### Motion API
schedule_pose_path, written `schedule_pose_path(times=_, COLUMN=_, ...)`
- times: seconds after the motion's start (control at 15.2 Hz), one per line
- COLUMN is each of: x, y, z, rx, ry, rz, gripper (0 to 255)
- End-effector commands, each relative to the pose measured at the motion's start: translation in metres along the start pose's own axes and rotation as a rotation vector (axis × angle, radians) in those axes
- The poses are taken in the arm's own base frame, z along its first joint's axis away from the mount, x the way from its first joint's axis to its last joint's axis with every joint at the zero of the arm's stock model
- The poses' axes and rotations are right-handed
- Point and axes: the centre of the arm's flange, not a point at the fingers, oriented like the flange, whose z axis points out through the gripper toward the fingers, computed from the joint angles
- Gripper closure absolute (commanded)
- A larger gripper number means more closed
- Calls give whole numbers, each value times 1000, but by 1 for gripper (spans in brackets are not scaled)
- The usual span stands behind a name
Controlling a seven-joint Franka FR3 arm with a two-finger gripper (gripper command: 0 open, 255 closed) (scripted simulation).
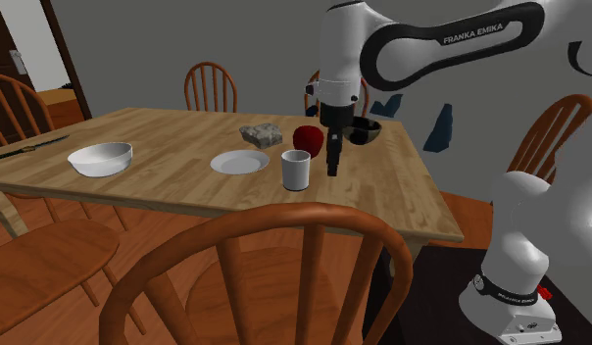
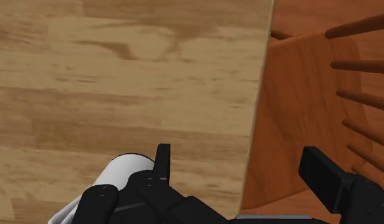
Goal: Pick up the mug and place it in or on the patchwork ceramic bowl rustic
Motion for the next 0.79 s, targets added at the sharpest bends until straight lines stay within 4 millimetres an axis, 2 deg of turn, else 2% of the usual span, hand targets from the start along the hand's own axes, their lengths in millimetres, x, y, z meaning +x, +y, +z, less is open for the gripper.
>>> schedule_pose_path(times=0.0, x=23, y=12, z=3, rx=2, ry=2, rz=0, gripper=0)
schedule_pose_path(times=0.53, x=109, y=66, z=25, rx=13, ry=10, rz=4, gripper=0)
schedule_pose_path(times=0.73, x=110, y=66, z=41, rx=13, ry=10, rz=4, gripper=0)
